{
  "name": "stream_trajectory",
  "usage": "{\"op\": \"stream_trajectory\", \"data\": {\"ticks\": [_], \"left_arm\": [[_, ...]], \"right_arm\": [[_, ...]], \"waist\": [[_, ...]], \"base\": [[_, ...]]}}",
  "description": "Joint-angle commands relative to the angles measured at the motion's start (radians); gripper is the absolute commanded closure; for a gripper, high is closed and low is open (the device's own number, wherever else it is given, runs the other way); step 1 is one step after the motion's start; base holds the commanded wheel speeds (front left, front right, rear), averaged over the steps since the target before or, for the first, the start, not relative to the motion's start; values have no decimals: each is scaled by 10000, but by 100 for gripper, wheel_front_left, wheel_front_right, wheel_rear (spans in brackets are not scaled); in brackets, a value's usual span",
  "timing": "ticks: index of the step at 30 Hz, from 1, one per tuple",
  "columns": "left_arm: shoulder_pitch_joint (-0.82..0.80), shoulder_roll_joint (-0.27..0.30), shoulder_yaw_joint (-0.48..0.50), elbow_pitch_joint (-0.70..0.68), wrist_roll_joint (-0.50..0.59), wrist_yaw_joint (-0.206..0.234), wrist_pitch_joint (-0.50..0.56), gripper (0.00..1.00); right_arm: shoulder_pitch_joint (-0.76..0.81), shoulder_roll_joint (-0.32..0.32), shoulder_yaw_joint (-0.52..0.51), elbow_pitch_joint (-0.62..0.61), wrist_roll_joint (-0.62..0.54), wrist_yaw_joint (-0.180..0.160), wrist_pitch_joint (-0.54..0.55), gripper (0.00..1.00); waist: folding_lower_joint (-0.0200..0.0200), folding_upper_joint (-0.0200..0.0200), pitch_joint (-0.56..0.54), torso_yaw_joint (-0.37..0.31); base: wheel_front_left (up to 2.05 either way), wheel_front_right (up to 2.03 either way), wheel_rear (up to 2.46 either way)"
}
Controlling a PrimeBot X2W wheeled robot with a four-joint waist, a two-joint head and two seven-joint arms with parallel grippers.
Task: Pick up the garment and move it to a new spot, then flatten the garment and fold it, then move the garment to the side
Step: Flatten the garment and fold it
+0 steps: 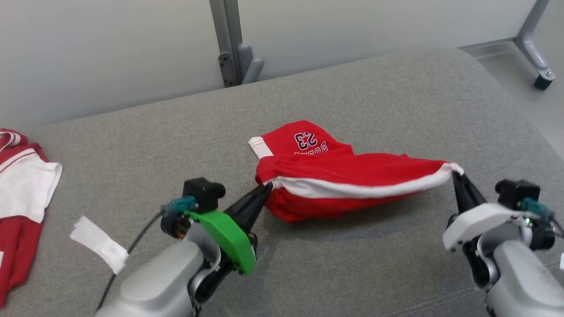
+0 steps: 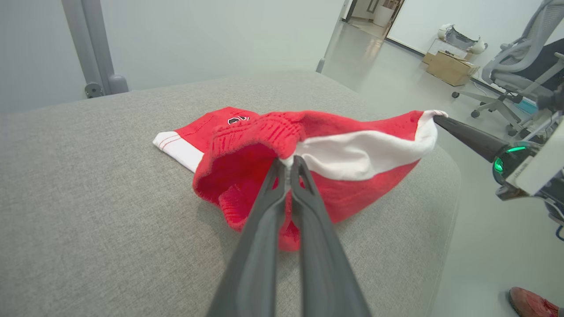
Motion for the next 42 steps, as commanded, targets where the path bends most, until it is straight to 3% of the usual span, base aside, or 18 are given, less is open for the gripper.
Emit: {"op": "stream_trajectory", "data": {"ticks": [1,6,12,18,24,29,35,36,38,39,42], "left_arm": [[-230,146,-14,-142,-128,-23,60,100],[-1835,1172,184,-1806,-1658,-23,862,100],[-3573,1456,663,-2891,-3165,-24,1709,100],[-5208,1444,964,-3240,-4043,-24,2500,100],[-6138,1339,999,-2600,-4745,-24,3474,100],[-6916,1242,727,-1545,-4631,-24,4170,100],[-8897,1148,334,-277,-3359,-24,4229,100],[-9547,1266,120,239,-2591,-24,3714,100],[-10212,1380,-157,735,-1747,-24,2977,100],[-10212,1380,-157,735,-1747,-24,2977,100],[-11000,1383,-411,1142,-1021,-24,1688,100]], "right_arm": [[-211,-198,24,-137,139,-14,79,100],[-1461,-1318,368,-1612,1946,-12,1481,100],[-2984,-2057,164,-2859,3578,-9,3081,100],[-4370,-2515,-164,-3593,4039,-9,4014,100],[-5392,-2460,-272,-3212,4131,-8,4969,100],[-6218,-2073,-389,-2172,4024,-8,5526,100],[-8050,-1163,-378,-1112,3404,-6,4714,100],[-8774,-642,-403,-642,3220,-6,3755,100],[-9459,-316,-310,-159,2950,-8,2681,100],[-9459,-316,-310,-159,2950,-8,2681,100],[-10172,74,-168,470,2938,-8,1320,100]], "waist": [[0,-1,-253,51],[0,-1,-522,72],[0,-1,-679,65],[0,-1,-710,2],[0,-1,-478,-176],[0,-1,350,-318],[0,-1,2919,-488],[0,-1,3703,-681],[0,-1,4349,-866],[0,-1,4349,-866],[0,-1,5167,-1018]], "base": [[0,0,0],[0,0,0],[0,0,0],[0,0,0],[0,0,0],[0,0,0],[0,0,0],[0,0,0],[0,0,0],[0,0,0],[0,0,0]]}}
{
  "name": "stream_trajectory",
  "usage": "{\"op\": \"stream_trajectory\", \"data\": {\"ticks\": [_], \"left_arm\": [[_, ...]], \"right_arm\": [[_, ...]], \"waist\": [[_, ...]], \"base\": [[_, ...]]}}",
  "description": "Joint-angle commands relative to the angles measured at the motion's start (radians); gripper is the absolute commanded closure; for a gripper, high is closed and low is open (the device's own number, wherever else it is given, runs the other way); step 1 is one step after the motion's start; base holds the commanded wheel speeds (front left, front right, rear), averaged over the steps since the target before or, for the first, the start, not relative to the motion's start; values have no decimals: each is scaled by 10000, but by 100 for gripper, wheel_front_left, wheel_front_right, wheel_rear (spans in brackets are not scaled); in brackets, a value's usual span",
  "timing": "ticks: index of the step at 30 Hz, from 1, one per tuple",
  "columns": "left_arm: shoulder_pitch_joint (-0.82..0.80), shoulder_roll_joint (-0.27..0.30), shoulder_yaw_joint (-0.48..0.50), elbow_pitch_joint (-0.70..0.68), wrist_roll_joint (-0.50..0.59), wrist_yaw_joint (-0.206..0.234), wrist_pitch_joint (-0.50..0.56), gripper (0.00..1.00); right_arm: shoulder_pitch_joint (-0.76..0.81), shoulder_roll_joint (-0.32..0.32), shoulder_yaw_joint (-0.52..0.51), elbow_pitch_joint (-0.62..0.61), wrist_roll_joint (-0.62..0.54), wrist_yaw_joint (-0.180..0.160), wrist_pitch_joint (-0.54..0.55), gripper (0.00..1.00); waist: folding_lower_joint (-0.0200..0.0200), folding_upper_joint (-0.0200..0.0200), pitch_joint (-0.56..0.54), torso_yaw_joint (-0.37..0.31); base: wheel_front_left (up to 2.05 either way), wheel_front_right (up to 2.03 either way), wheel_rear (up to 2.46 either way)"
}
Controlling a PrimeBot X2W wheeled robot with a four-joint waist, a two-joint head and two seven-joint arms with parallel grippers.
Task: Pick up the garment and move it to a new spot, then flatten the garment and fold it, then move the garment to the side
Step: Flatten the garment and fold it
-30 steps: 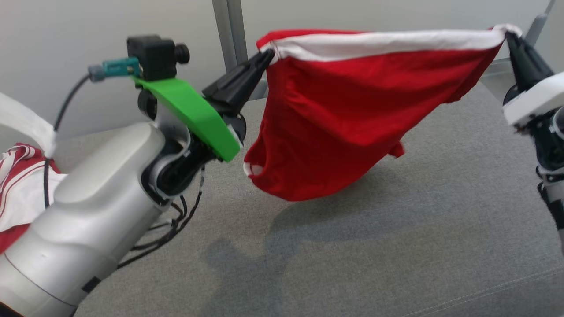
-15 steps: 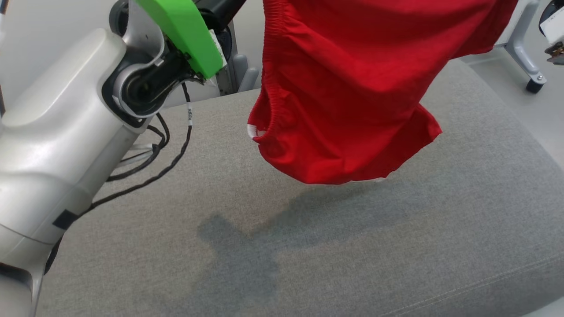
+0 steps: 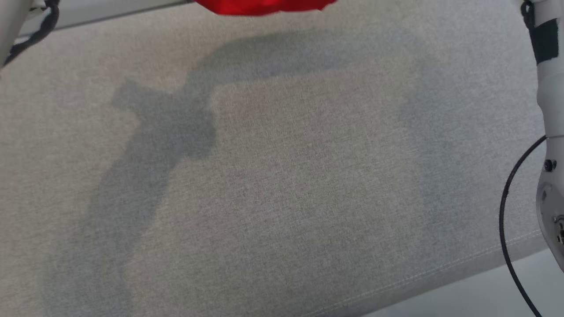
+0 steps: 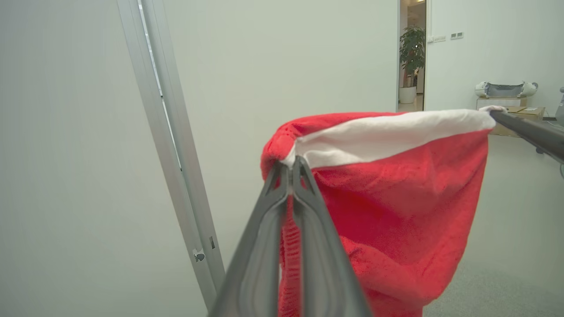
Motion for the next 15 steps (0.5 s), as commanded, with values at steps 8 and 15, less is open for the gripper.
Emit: {"op": "stream_trajectory", "data": {"ticks": [8,15], "left_arm": [[1121,569,-1272,-798,-620,-24,-1585,100],[3700,1515,-1809,-3304,-1551,-24,-1808,100]], "right_arm": [[802,-3,1926,812,743,0,-1340,100],[3084,-1373,3569,149,2091,0,-1551,100]], "waist": [[-2,0,3189,-364],[-2,0,2595,307]], "base": [[0,0,0],[0,0,0]]}}
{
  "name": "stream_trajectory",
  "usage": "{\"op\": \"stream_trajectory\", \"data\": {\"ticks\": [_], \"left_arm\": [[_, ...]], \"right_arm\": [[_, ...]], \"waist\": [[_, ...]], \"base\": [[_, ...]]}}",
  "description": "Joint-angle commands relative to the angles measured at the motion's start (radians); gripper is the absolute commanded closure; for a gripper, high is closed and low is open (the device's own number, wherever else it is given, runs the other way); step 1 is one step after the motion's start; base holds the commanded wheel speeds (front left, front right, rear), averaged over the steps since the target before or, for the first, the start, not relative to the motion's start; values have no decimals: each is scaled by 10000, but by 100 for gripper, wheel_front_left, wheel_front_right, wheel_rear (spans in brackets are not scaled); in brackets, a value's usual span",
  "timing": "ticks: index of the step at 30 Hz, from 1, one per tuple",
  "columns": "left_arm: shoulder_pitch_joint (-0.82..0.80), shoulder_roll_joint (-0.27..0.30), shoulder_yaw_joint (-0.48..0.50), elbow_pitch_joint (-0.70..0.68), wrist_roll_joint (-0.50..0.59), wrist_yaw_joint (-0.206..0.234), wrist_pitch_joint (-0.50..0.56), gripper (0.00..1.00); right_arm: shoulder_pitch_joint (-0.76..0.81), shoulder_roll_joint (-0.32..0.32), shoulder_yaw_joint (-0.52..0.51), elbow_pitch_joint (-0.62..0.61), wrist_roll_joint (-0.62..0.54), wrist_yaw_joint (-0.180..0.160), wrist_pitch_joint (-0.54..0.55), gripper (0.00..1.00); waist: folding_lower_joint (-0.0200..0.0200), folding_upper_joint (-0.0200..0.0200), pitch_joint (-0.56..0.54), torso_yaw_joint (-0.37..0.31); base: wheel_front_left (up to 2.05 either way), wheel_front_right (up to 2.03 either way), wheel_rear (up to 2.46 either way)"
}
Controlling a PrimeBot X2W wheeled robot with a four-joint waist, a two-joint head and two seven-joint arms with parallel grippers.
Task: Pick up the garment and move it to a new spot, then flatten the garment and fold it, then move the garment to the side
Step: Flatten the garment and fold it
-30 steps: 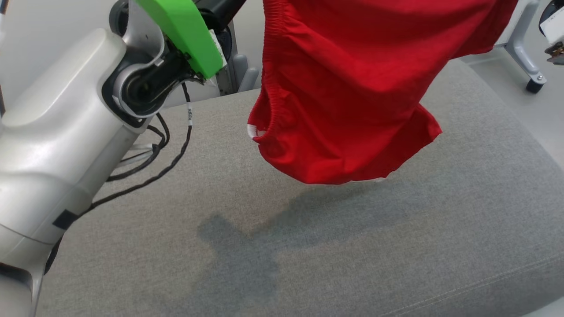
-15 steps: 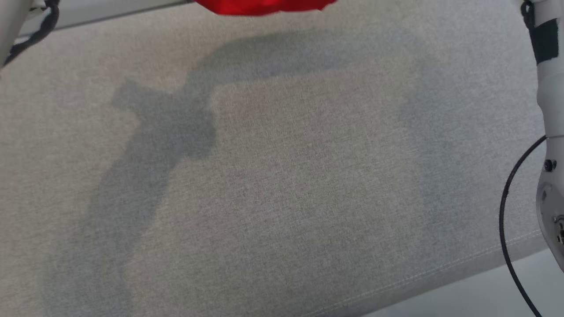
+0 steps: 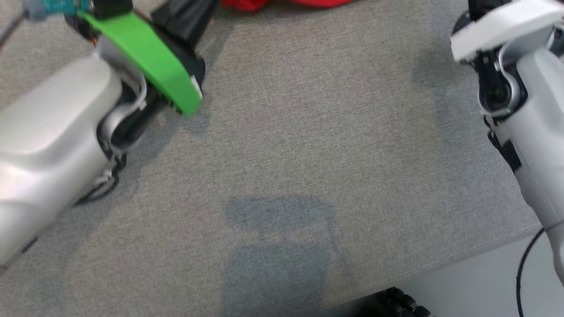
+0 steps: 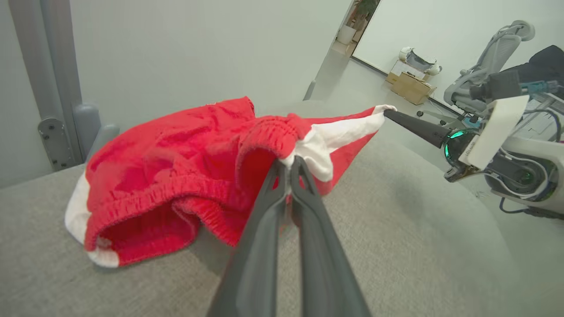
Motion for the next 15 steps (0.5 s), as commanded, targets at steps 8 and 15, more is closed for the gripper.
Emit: {"op": "stream_trajectory", "data": {"ticks": [8,15], "left_arm": [[3760,573,-86,-1852,361,-24,-73,100],[6294,341,367,-1964,1242,-24,-68,100]], "right_arm": [[3505,-1909,774,-1513,1527,0,-99,100],[5937,-2937,766,-2587,1827,-6,-98,100]], "waist": [[-3,0,-1685,978],[-3,0,-2592,1259]], "base": [[0,0,0],[0,0,0]]}}
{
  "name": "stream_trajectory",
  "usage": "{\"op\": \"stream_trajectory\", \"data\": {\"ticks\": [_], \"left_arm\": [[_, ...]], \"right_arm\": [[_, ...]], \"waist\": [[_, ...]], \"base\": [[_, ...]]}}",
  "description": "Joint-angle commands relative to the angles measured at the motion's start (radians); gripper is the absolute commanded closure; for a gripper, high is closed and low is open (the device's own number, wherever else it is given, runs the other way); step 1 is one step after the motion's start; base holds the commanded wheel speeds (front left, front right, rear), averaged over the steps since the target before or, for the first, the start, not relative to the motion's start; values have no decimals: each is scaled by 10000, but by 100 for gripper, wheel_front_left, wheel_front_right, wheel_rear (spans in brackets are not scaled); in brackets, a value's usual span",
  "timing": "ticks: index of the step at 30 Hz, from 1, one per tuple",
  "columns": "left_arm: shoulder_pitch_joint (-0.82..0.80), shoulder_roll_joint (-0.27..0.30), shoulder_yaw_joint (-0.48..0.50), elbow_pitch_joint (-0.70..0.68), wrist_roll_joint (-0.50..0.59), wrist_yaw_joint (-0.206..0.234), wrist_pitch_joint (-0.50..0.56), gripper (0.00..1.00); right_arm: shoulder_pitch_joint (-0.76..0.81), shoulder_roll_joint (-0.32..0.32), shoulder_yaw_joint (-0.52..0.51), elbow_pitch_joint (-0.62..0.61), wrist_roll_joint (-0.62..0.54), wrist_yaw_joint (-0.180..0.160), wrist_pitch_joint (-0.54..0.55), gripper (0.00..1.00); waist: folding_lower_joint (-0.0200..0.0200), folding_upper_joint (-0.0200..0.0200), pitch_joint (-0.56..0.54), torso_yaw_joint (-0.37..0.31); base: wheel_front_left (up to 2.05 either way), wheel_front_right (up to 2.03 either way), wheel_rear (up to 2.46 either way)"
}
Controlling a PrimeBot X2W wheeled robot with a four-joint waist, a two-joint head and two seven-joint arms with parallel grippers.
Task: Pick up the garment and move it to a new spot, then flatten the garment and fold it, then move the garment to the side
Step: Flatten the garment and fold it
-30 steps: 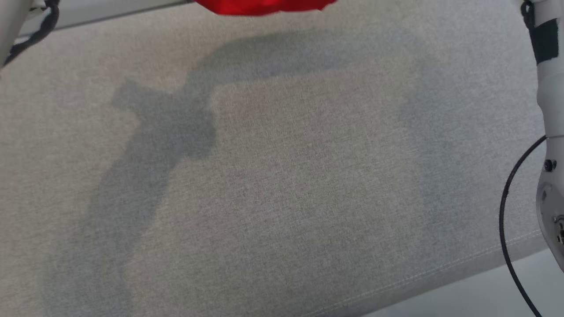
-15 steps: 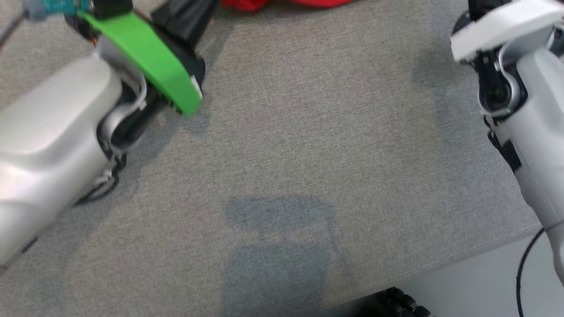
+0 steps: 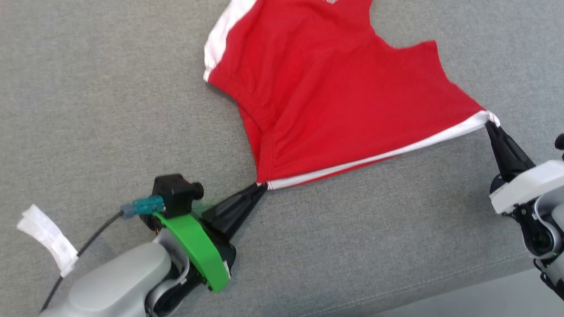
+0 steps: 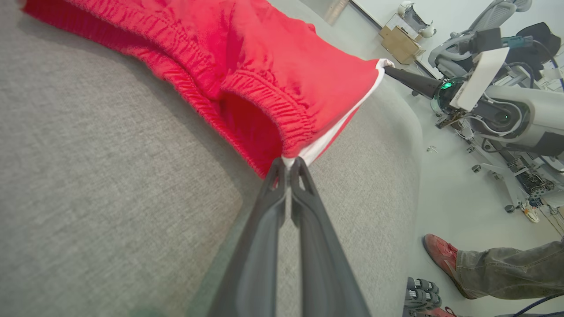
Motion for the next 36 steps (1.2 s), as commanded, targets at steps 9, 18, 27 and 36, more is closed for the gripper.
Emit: {"op": "stream_trajectory", "data": {"ticks": [9,18,27,36], "left_arm": [[2252,-120,490,-607,691,-24,-27,100],[2313,-44,173,-1102,-47,-24,90,100],[1328,-1120,659,-1066,-1637,-24,22,100],[163,-2472,1802,-860,-3962,-24,44,100]], "right_arm": [[2770,-780,-852,-1280,-134,-17,-33,100],[4089,-1260,-1738,-2708,15,-16,595,100],[2355,-723,-2906,-2836,578,-13,2852,100],[-1139,-314,-3227,-1673,-591,-9,4849,100]], "waist": [[1,0,-1679,1018],[1,0,-1749,1294],[1,0,-1202,1773],[1,0,24,2608]], "base": [[0,0,0],[0,0,0],[0,0,0],[0,0,0]]}}
